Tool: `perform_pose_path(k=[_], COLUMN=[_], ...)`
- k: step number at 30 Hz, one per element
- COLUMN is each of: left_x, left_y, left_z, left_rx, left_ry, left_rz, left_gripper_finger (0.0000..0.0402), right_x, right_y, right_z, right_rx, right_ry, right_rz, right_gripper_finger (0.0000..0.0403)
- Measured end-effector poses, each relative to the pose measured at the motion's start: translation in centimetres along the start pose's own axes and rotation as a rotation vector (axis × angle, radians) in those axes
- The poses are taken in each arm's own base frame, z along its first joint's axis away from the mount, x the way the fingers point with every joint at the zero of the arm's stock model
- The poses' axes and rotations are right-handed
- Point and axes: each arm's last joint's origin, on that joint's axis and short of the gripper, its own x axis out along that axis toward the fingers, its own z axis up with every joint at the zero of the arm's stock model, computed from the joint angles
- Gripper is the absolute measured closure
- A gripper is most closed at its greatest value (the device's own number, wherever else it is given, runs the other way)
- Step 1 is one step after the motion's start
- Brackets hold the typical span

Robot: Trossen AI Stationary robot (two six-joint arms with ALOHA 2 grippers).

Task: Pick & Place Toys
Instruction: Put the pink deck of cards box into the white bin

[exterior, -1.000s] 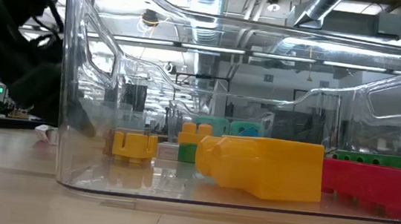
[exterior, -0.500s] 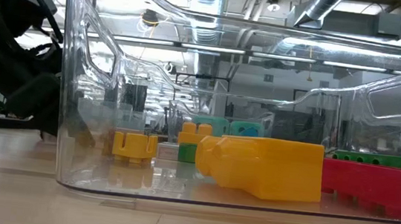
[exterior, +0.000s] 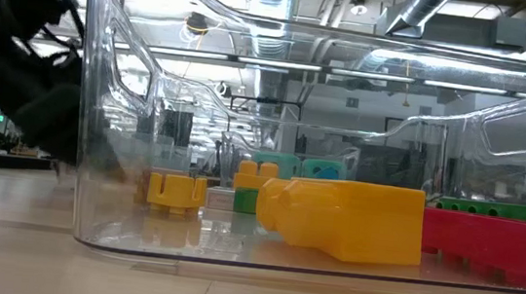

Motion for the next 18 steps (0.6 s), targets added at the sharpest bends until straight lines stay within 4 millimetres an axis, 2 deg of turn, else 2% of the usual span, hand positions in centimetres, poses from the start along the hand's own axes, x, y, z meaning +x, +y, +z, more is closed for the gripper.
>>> perform_pose_path(k=[5,10,14,18], left_x=[-1.1,-2.5,-3.1,-2.6], left_y=[0.0,0.6,1.9,3.8], left_z=[1.9,4.0,5.8,7.5], left_rx=[-0.030,-0.073,-0.107,-0.133], left_ry=[-0.134,-0.318,-0.407,-0.443], left_rz=[0.022,0.149,0.259,0.379], left_gripper_finger=[0.0096,0.0094,0.0094,0.0094], right_x=[0.0,0.0,0.0,0.0], right_y=[0.0,0.0,0.0,-0.1], right_z=[0.0,0.0,0.0,0.0], right_rx=[0.000,0.000,-0.003,-0.001], right_ry=[0.000,0.000,0.000,-0.001], right_rz=[0.000,0.000,0.000,-0.004], right_gripper_finger=[0.0006,0.0006,0.0006,0.0006])
